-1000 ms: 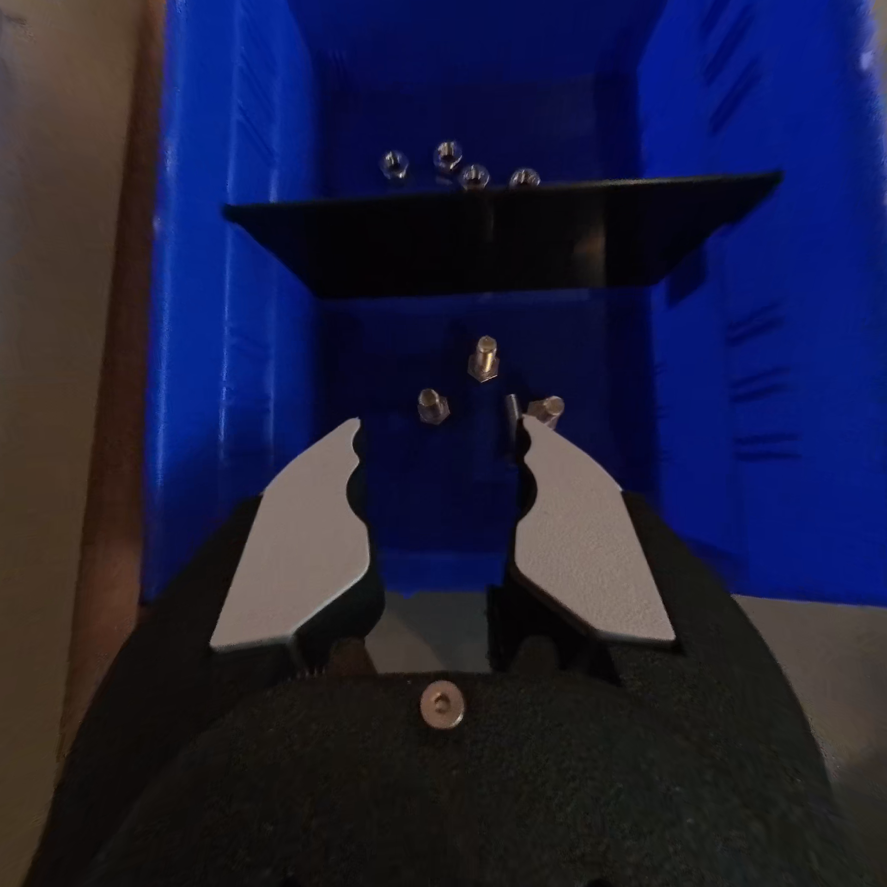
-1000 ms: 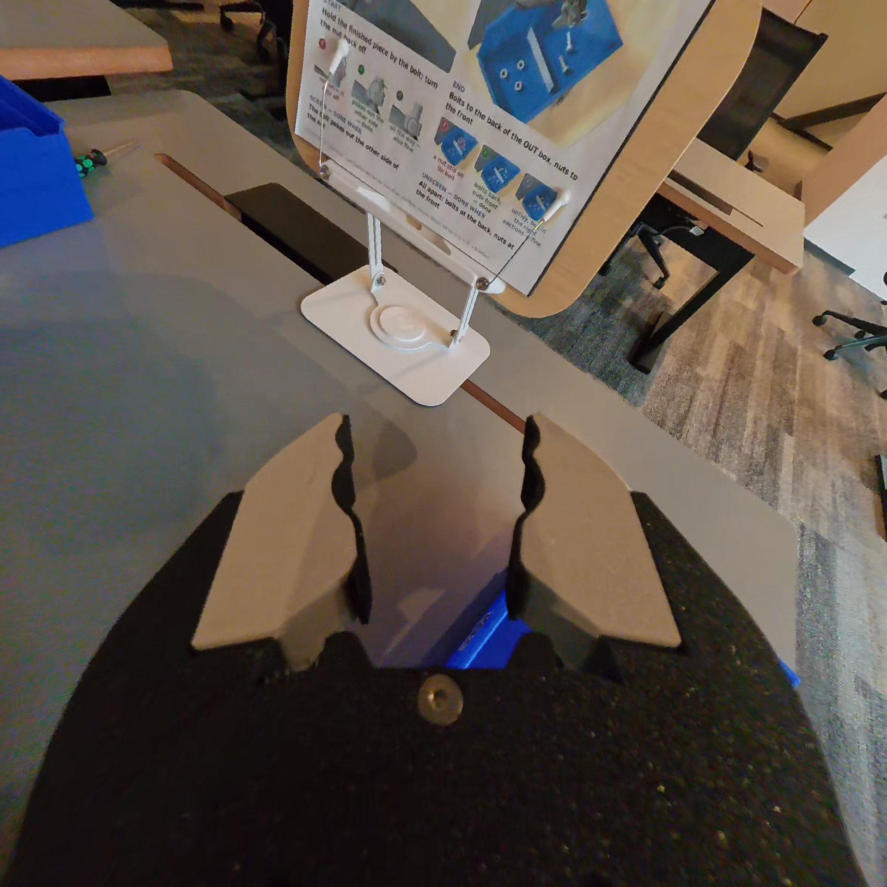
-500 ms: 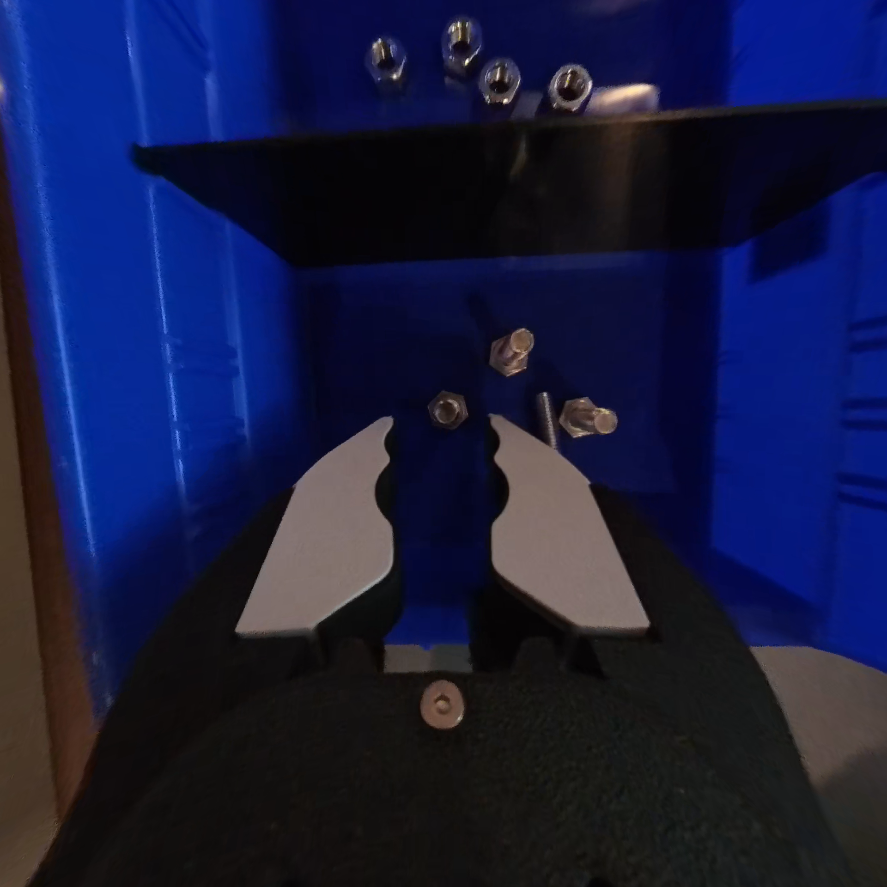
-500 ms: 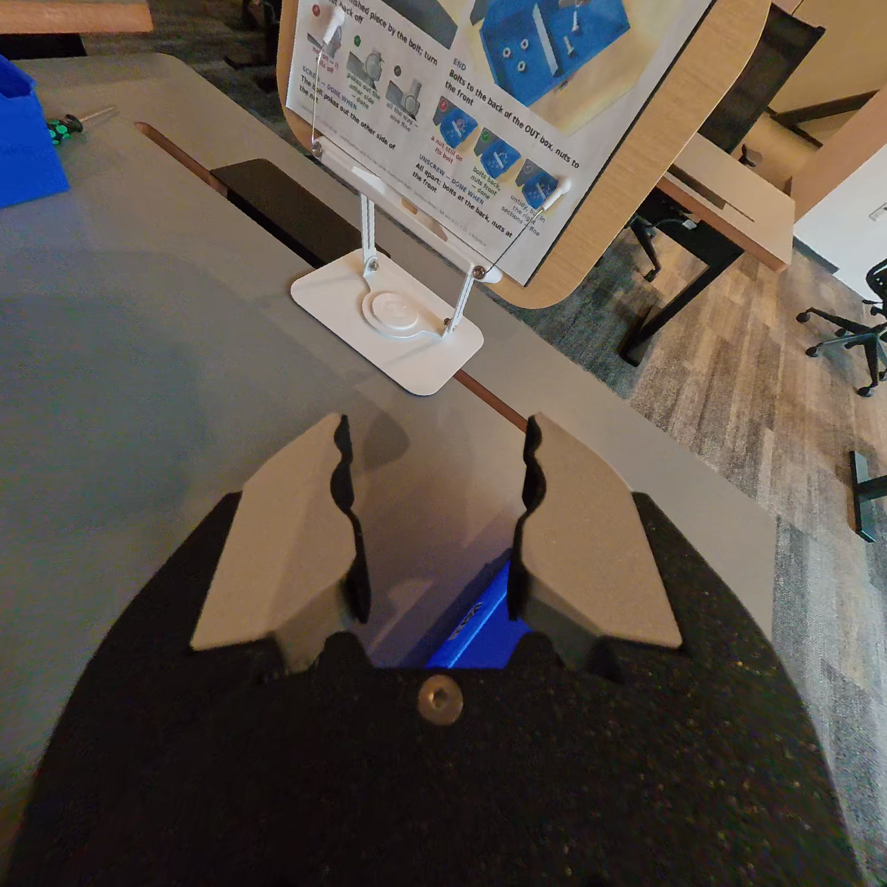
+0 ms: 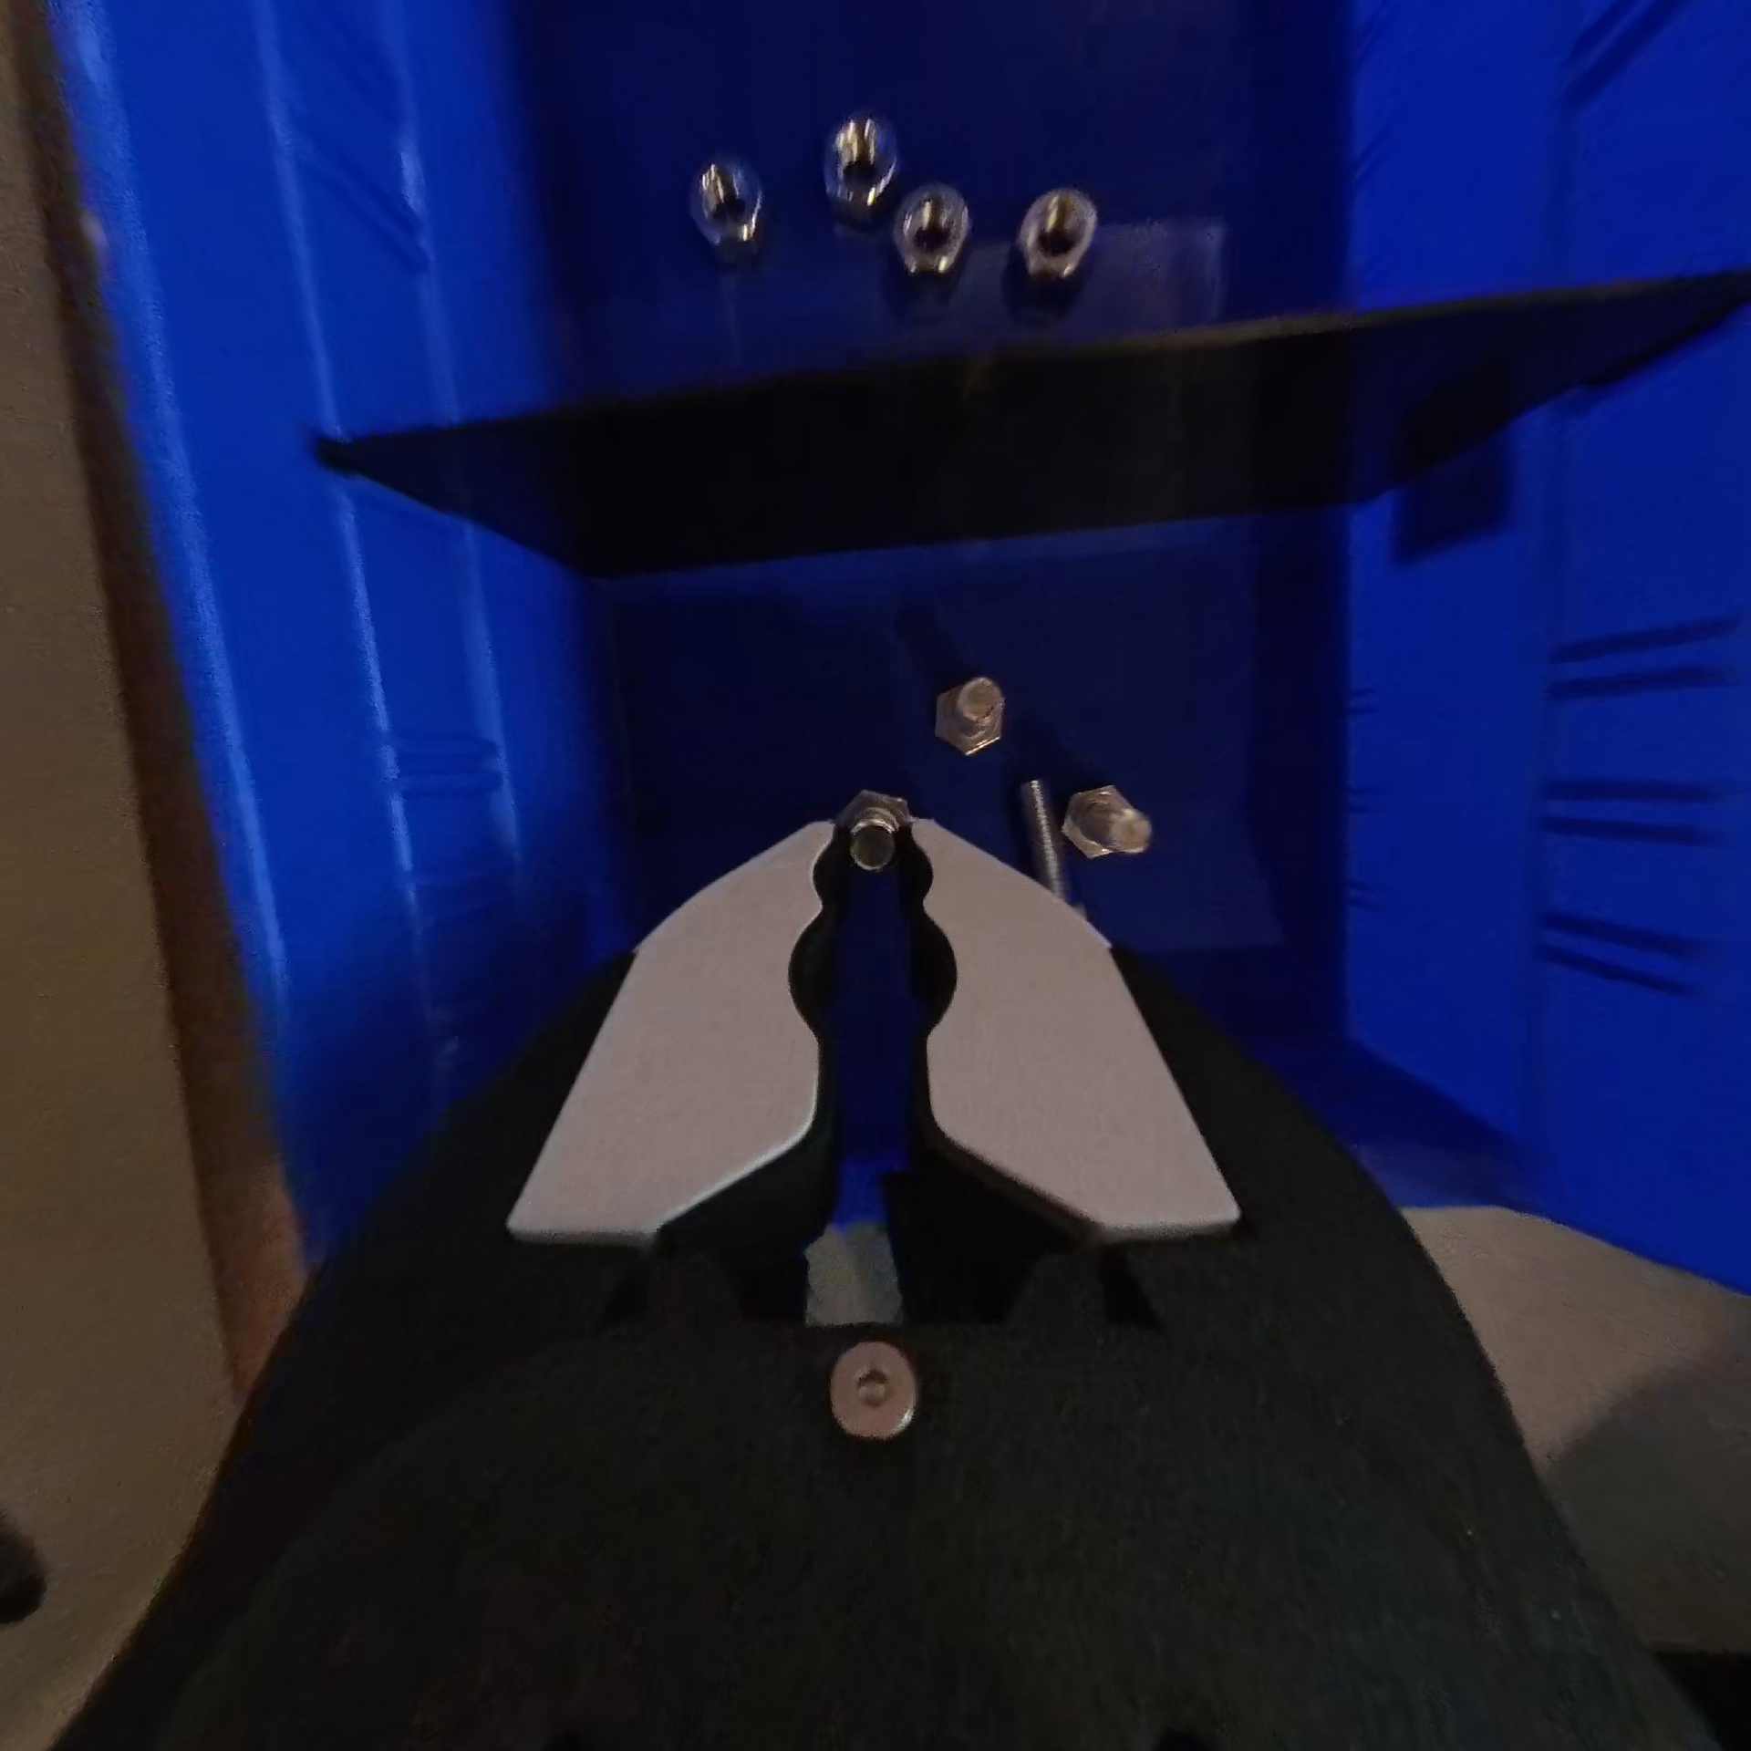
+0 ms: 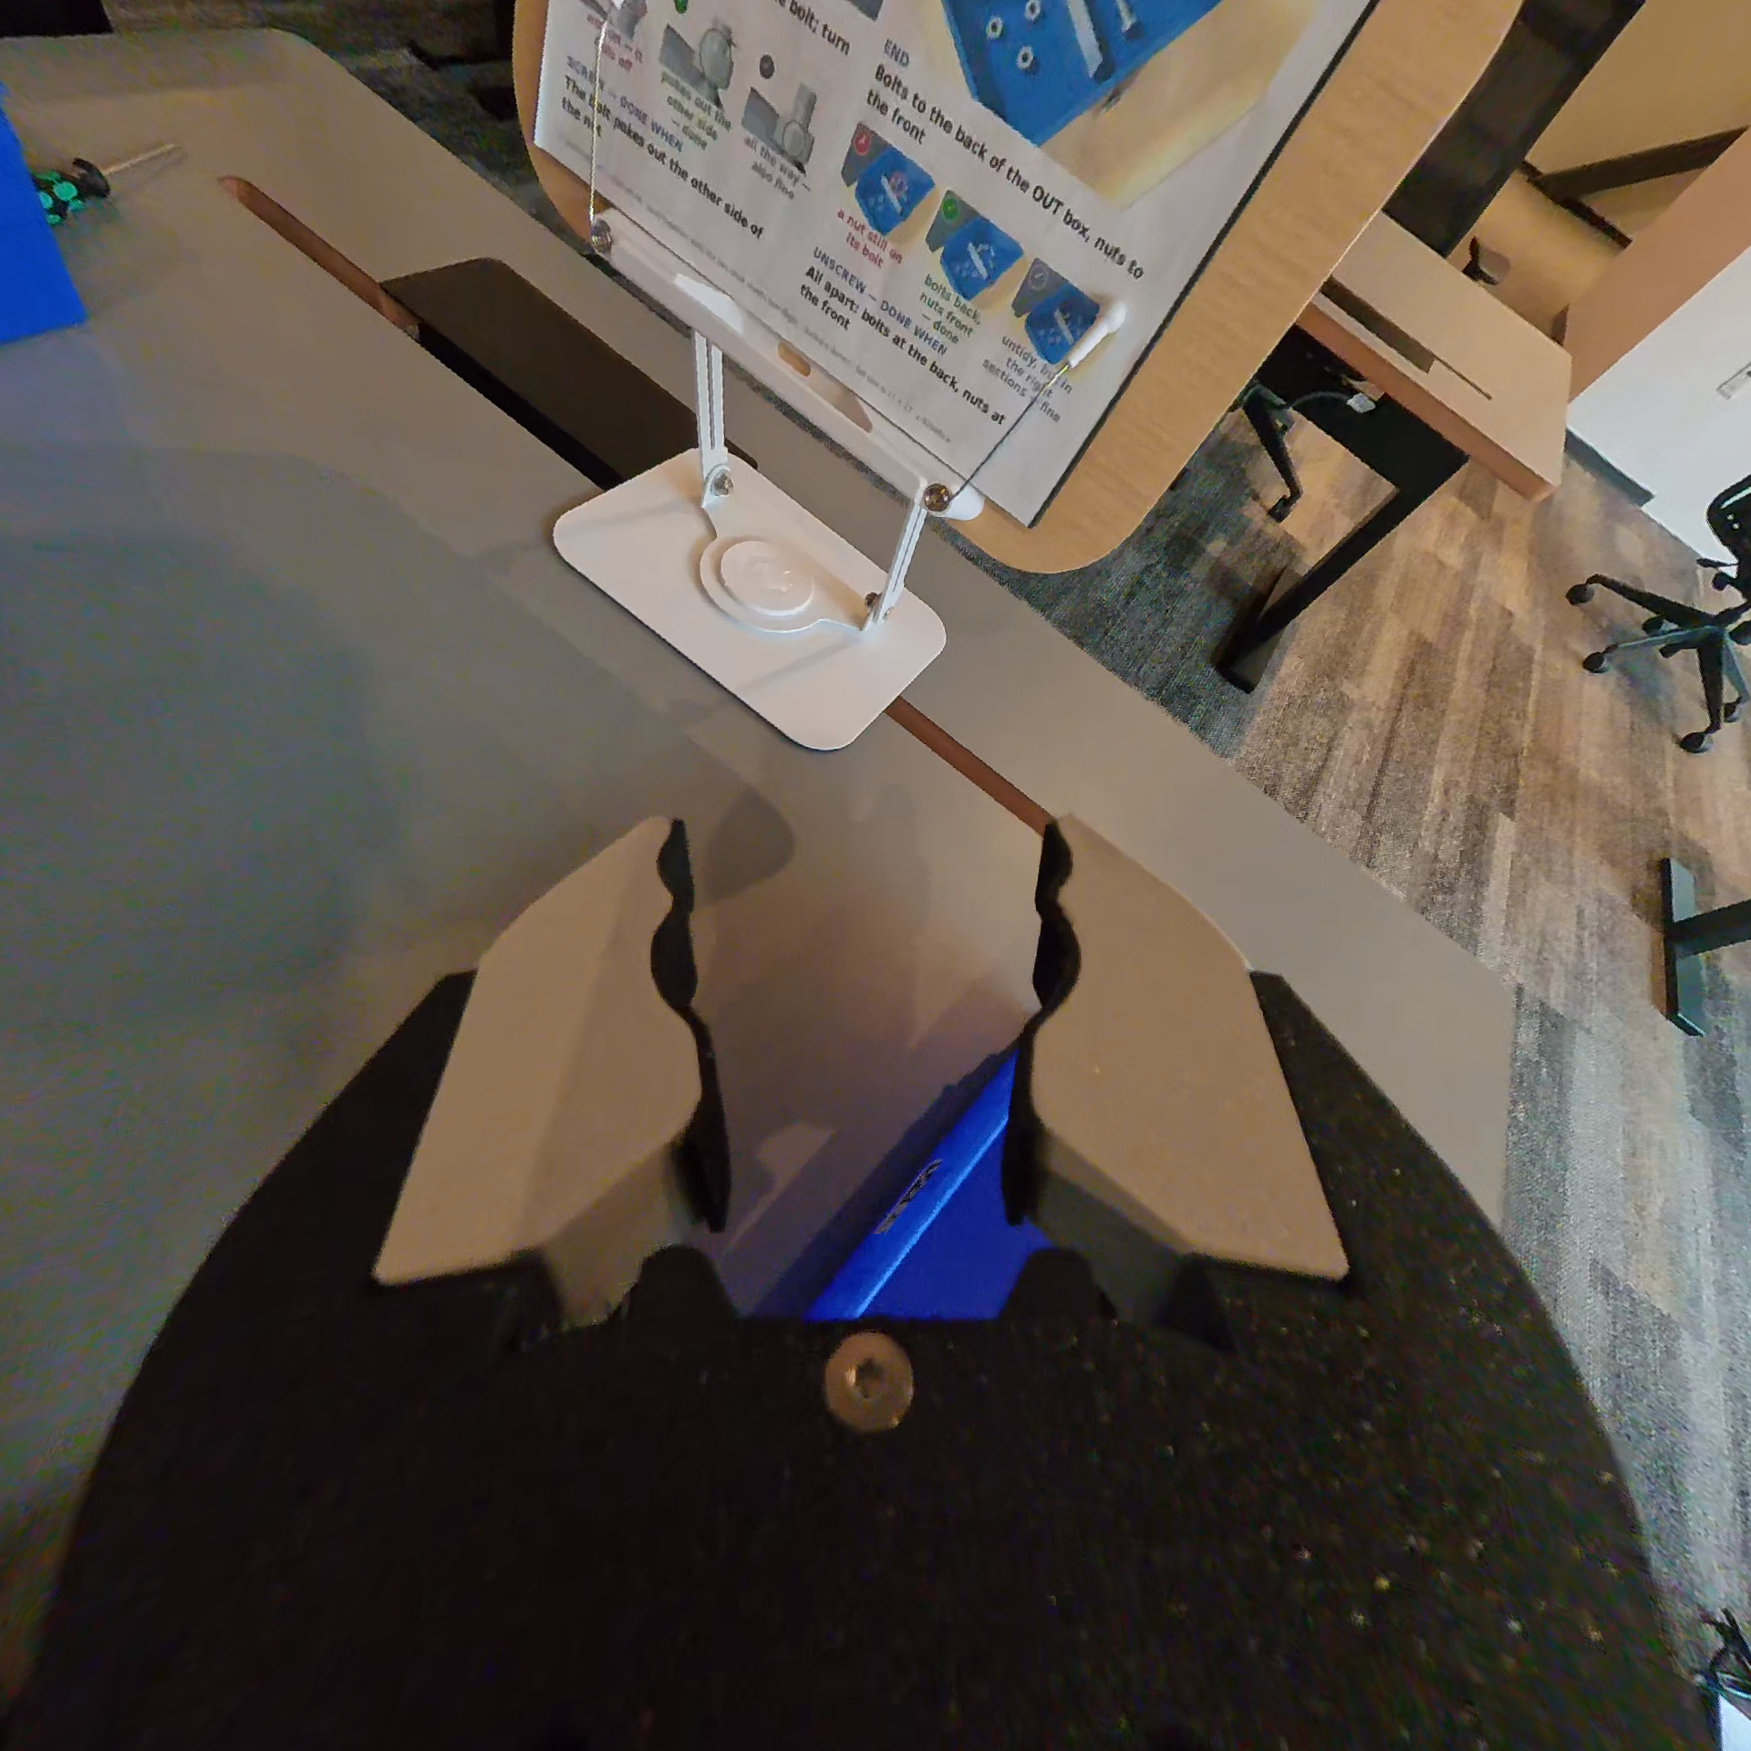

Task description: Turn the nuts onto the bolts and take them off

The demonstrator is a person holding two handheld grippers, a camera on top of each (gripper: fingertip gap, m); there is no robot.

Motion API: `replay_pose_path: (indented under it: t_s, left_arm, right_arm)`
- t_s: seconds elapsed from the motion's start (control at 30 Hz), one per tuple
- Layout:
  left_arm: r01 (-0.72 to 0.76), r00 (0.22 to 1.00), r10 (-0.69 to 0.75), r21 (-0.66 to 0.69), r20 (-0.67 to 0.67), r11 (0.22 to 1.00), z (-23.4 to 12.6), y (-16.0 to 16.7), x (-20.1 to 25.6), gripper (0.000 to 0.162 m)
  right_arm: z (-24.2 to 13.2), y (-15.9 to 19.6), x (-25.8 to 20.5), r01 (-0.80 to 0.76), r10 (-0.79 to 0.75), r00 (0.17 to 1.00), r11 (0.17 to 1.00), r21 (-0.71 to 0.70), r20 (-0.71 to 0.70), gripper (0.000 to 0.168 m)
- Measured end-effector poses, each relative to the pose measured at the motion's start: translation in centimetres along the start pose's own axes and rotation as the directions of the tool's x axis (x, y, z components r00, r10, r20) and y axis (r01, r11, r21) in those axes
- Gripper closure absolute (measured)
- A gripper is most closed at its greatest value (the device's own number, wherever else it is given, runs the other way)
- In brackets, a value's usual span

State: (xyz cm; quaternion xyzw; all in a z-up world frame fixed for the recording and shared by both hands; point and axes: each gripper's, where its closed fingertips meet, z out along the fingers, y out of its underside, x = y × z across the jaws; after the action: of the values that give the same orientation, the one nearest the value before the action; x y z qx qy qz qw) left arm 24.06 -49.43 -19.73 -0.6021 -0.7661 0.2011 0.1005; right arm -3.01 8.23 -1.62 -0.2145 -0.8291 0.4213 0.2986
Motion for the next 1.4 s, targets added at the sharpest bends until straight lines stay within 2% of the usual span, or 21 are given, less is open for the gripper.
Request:
replay_pose_path:
  t_s: [0.2,0.33,0.47,0.67,0.87,1.4]
  left_arm:
    - [-0.140,0.990,0.140,0.101,0.006,0.985,-5.8,-4.1,4.2,0.152]
    - [-0.263,0.958,0.279,0.196,-0.062,0.945,-9.0,-7.0,10.5,0.152]
    - [-0.363,0.905,0.402,0.238,-0.143,0.901,-10.0,-8.0,17.8,0.152]
    - [-0.500,0.796,0.551,0.242,-0.251,0.832,-8.3,-7.3,27.5,0.152]
    - [-0.578,0.729,0.617,0.216,-0.296,0.787,-5.3,-6.0,33.3,0.152]
    - [-0.664,0.668,0.668,0.142,-0.329,0.734,-0.6,-2.6,38.5,0.152]
  right_arm:
    - [0.3,0.5,-0.2,0.017,-0.017,1.000,0.999,-0.044,-0.001,0.096]
    - [0.3,0.8,-0.4,0.013,-0.012,1.000,0.998,-0.062,0.014,0.096]
    - [0.2,1.4,-0.4,0.001,0.000,1.000,0.996,-0.092,0.017,0.095]
    - [0.1,2.0,-0.3,-0.004,0.007,1.000,0.992,-0.123,0.023,0.095]
    - [-0.1,2.4,0.1,-0.010,0.011,1.000,0.991,-0.134,0.014,0.095]
    - [-0.4,2.8,0.4,-0.007,0.008,1.000,0.989,-0.150,0.008,0.095]
